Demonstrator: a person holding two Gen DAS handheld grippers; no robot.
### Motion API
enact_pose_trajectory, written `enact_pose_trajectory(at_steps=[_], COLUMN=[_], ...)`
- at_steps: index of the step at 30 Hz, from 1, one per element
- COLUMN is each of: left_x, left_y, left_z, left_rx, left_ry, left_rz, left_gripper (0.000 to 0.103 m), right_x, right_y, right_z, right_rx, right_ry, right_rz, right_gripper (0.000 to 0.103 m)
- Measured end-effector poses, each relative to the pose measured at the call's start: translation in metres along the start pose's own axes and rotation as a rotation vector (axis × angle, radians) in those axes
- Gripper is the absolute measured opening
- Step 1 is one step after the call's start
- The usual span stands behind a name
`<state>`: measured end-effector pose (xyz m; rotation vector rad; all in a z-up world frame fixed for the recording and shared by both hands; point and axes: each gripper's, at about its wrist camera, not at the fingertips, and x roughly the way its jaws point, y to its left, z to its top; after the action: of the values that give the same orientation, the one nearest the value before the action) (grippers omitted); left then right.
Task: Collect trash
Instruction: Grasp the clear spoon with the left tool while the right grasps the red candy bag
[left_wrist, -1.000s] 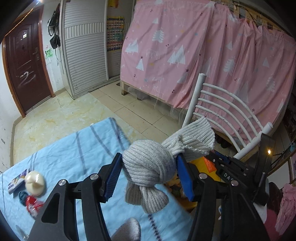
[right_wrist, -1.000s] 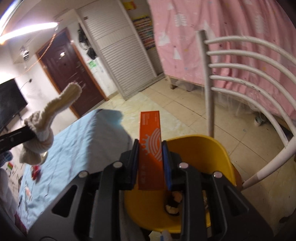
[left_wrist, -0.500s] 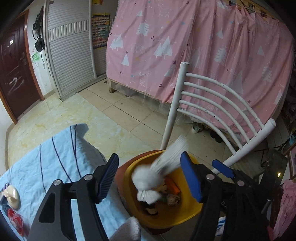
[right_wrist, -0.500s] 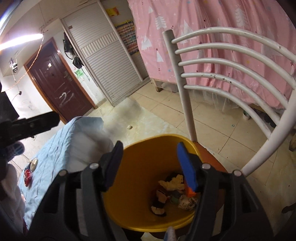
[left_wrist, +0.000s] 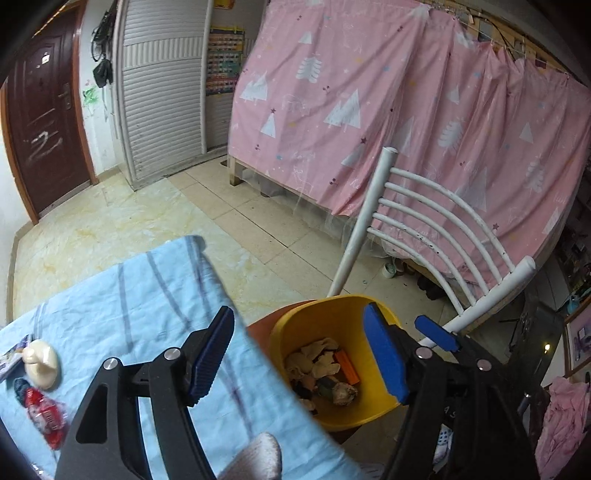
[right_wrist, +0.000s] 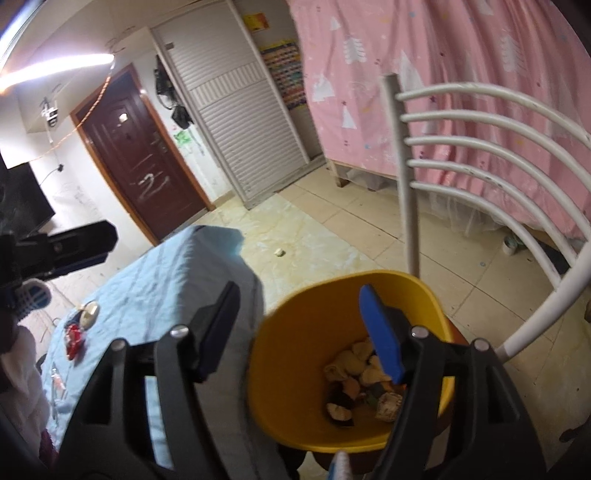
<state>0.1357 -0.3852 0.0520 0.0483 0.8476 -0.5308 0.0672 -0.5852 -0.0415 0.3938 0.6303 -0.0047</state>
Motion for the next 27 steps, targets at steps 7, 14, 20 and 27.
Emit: enact_pose_trajectory(at_steps=[7,14,20,27], left_x=[-0.043,-0.077,-0.1,-0.124], left_y=[0.043,0.089,0.127,0.179], left_z=[-0.012,-0.032,-0.052,-0.086], left_rx=[-0.044,-0.097,-0.146,-0.208], left_ry=[-0.045,-0.076,-0.089,-0.077], left_rz=[0.028,0.063,0.105,0.188], left_gripper=[0.065,0.067,0.067,0.068], right_x=[0.003,0.008,0.016,0.03], right_y=[0.05,0.099,0.141,0.188], right_z=[-0.001,-0.009,-0.017,-0.031], right_rx=[-0.072,-0.146,-0.215,-0.293], right_ry=[0.016,0.039,0.068,0.116], right_rz=[0.056,0.106,0.15,0.206], right_gripper=[0.07,0.071,0.072,0.077])
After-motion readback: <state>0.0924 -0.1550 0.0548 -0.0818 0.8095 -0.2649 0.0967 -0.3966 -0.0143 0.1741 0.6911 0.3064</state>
